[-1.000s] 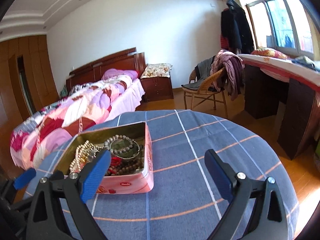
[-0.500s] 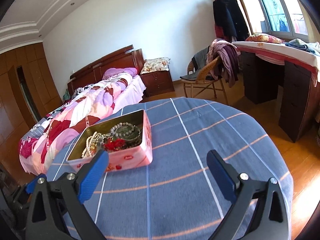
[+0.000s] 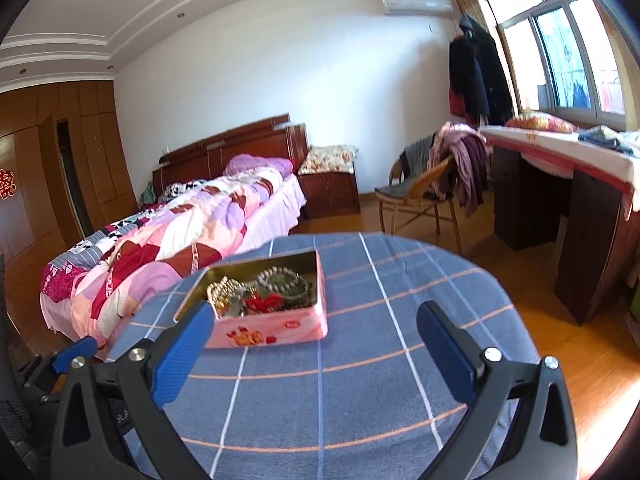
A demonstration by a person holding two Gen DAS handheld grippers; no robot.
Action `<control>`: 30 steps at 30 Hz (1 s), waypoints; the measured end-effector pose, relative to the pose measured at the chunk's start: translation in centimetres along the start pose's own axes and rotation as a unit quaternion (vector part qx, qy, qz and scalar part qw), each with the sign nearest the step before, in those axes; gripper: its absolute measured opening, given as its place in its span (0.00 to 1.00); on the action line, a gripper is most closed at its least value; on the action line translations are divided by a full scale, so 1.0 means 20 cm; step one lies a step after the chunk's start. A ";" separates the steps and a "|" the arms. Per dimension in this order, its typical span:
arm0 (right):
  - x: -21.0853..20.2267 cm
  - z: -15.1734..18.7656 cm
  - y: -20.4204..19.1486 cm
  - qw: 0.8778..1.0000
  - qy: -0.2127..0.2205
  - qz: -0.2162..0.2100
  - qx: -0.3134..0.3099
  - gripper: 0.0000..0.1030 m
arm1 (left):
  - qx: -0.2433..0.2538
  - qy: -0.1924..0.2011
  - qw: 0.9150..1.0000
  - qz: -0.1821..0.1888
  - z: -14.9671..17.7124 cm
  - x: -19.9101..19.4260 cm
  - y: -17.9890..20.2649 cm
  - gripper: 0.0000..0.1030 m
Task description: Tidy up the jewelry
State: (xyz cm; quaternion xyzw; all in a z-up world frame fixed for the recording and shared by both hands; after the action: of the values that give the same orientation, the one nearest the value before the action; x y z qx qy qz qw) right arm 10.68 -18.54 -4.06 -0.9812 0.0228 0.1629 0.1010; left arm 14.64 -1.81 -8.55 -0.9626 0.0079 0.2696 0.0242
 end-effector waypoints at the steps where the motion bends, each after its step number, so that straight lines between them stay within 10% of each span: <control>1: -0.01 -0.01 -0.01 1.000 0.005 -0.001 -0.002 1.00 | 0.001 0.005 1.000 -0.001 -0.01 -0.02 0.00 0.75; 30: -0.15 -0.14 -0.10 0.998 0.067 -0.008 -0.009 1.00 | 0.006 0.065 0.997 -0.031 -0.13 -0.21 -0.06 0.86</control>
State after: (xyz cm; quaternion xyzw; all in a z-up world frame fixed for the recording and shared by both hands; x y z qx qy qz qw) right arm 8.76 -17.08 -0.15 -0.9909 0.0203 0.0958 0.0920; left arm 12.54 -0.78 -4.06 -0.9777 -0.0186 0.2059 0.0378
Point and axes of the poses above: each gripper's, at about its wrist camera, not at the fingertips, and x roughly the way its jaws point, y to its right, z to its underside, the point moved 9 cm from there along x, roughly the way its jaws point, and after that the axes turned 5 degrees about -z, right-handed, at the moved point
